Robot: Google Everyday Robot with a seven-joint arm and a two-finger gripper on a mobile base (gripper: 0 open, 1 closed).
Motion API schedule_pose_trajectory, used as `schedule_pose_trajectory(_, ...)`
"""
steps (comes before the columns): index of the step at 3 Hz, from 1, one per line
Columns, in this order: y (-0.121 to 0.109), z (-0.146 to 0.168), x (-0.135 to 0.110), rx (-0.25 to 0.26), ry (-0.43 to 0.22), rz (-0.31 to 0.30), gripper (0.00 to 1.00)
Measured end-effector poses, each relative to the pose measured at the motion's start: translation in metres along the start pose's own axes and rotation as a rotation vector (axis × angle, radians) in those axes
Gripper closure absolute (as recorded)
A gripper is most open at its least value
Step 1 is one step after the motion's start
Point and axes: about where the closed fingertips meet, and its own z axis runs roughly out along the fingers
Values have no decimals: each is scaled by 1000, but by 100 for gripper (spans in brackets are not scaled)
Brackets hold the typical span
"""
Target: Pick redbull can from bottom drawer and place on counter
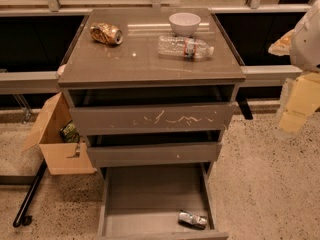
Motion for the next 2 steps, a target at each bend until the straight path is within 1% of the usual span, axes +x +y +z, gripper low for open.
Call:
schedule_pose_trajectory(1,0,0,0,0,0,0,0)
schedule_pose_trajectory(2,-5,45,3,-32,-28,-17,0)
